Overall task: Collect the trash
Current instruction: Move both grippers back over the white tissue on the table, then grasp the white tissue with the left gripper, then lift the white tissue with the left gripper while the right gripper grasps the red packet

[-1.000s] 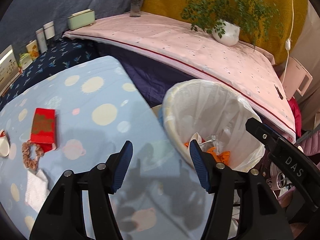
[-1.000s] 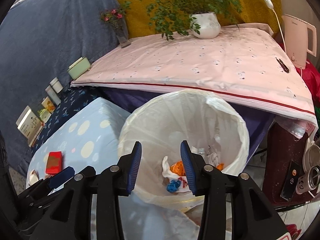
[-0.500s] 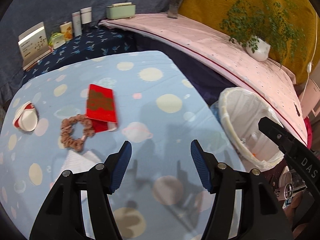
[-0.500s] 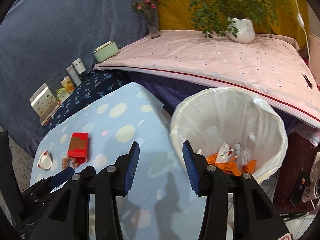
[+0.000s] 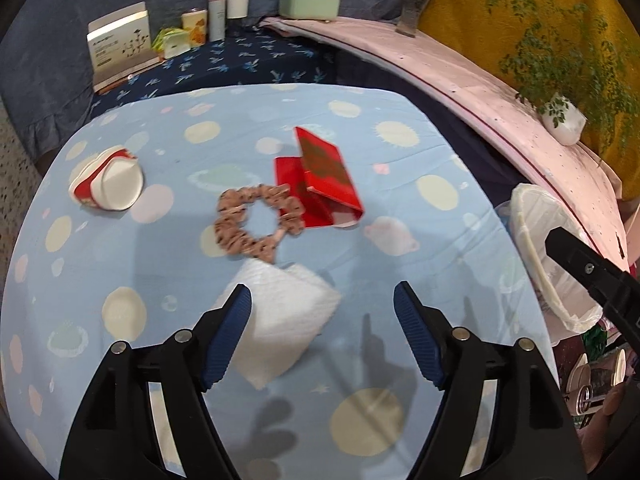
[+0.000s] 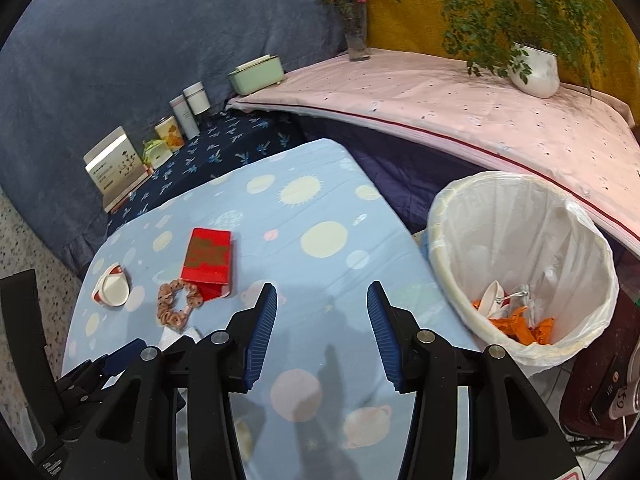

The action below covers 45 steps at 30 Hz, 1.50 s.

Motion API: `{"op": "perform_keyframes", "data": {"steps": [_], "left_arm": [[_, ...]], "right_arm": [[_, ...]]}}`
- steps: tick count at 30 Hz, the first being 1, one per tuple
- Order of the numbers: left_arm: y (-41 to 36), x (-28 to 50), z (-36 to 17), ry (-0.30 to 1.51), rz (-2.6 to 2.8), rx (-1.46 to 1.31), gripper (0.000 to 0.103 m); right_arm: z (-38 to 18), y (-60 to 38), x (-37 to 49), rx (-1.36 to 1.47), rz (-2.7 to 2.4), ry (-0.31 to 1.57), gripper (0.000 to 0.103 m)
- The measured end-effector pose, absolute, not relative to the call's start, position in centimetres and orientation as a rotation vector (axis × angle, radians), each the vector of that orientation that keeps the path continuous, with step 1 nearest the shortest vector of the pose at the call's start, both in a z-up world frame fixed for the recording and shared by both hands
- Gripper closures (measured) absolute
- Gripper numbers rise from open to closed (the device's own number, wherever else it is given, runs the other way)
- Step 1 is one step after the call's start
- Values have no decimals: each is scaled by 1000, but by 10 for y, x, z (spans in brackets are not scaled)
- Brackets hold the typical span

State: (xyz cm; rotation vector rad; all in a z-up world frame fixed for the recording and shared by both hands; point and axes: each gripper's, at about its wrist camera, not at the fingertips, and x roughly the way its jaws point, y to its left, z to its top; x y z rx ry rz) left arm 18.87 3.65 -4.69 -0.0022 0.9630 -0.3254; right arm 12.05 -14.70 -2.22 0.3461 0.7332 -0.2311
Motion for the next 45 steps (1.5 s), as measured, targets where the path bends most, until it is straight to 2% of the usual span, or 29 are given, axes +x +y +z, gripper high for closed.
{"op": "perform_keyframes", "data": {"steps": [2, 7, 10, 17, 23, 26, 27, 28, 34, 45], "left_arm": [[46, 190, -51, 972, -314, -13, 32], [62, 193, -62, 1000, -291, -37, 22], [67, 194, -70, 1025, -287, -37, 20], [73, 197, -88, 1065, -297, -40, 22], [65, 197, -90, 1062, -340, -20, 46], [60, 195, -90, 1052, -377, -4, 68], [59, 195, -90, 1054, -393, -5, 80], [57, 195, -90, 1060, -410, -4, 88], [48, 188, -85, 1054, -428, 64, 91], [53, 179, -78, 1067, -418, 44, 92]], "right_arm": [[-23, -139, 124, 338, -220, 740, 57], [-27, -122, 133, 320, -196, 759, 56], [-31, -113, 138, 312, -188, 771, 53], [-43, -100, 147, 303, -175, 803, 52], [-51, -93, 150, 295, -175, 823, 52], [-52, -92, 152, 288, -186, 835, 52], [-51, -91, 152, 284, -193, 834, 52], [-50, -92, 152, 285, -200, 833, 52], [-44, -99, 146, 323, -224, 820, 52], [-46, -100, 140, 315, -223, 833, 52]]}}
